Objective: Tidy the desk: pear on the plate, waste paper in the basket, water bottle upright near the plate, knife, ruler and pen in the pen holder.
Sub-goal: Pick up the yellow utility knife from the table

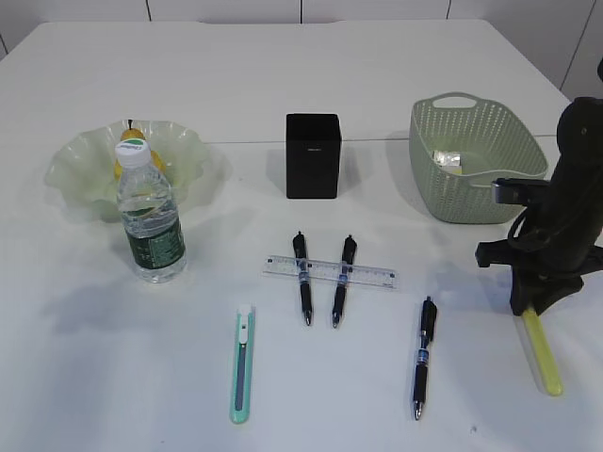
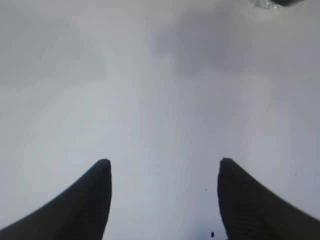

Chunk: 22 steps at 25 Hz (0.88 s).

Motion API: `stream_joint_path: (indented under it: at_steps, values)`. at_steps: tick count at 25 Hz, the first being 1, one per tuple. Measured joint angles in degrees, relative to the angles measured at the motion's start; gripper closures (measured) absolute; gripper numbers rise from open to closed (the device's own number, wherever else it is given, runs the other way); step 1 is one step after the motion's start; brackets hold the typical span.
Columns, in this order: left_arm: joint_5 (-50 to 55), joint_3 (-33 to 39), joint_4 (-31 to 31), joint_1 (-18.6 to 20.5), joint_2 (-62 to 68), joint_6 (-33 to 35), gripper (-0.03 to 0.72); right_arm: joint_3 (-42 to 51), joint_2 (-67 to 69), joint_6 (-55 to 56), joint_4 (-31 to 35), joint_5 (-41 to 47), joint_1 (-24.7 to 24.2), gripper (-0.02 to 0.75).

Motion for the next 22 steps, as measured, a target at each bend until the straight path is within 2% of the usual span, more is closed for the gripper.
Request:
stream_joint_path:
  at_steps: [13, 18, 22]
  values:
    - [0.0, 0.0, 0.0, 0.0, 0.0, 0.0, 0.221, 0.1, -4.4, -2.6, 0.1, 0.8, 0.5, 0.619]
    - [0.0, 0.0, 0.0, 0.0, 0.0, 0.0, 0.221, -0.2, -10.6, -5.7, 0.1, 0.3, 4.4, 0.62]
    - [0.0, 0.0, 0.0, 0.0, 0.0, 0.0, 0.221, -4.2, -11.7, -8.2, 0.3, 0.4, 8.2, 0.621]
